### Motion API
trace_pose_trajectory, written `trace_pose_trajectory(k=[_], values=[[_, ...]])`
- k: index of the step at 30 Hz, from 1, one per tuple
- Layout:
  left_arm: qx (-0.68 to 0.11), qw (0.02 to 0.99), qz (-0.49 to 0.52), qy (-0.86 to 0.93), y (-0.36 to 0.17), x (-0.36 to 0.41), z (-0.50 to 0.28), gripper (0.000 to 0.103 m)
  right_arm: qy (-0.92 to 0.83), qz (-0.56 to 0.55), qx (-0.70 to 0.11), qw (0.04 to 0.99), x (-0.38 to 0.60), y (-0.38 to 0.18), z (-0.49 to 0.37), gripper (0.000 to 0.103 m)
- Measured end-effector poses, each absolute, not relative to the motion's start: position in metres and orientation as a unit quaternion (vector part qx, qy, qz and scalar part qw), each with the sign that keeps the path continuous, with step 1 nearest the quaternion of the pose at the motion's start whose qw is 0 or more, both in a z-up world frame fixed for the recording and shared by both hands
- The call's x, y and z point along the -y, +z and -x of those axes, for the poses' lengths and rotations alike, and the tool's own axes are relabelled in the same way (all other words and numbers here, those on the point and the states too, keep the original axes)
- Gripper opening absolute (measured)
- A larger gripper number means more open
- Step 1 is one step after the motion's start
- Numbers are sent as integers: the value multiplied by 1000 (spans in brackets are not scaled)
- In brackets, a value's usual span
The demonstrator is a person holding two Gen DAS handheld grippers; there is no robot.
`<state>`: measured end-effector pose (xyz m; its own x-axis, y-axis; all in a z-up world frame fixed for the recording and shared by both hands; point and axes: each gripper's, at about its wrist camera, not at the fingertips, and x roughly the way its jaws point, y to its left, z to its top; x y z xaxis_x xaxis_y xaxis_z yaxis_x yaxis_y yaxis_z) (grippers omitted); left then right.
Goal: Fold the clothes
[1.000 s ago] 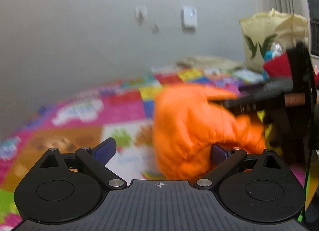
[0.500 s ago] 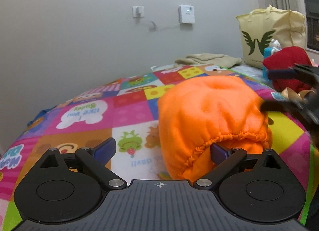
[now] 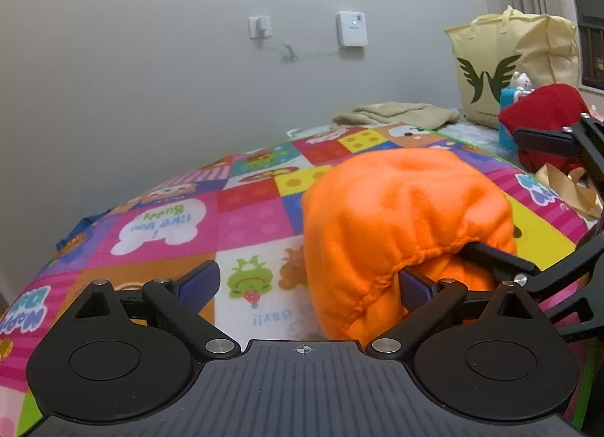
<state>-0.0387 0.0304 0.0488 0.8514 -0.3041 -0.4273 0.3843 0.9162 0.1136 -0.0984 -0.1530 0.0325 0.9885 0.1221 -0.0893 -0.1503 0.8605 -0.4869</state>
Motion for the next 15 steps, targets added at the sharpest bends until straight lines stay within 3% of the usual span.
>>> trace_pose_trajectory(k=[10,15], values=[[-192,951,-120,-209,52,-32,67,100,1,221,-7,975,194,29,135,103],[-212,920,20,-328,71,-54,60,99,-3,221,38,975,194,31,155,103]])
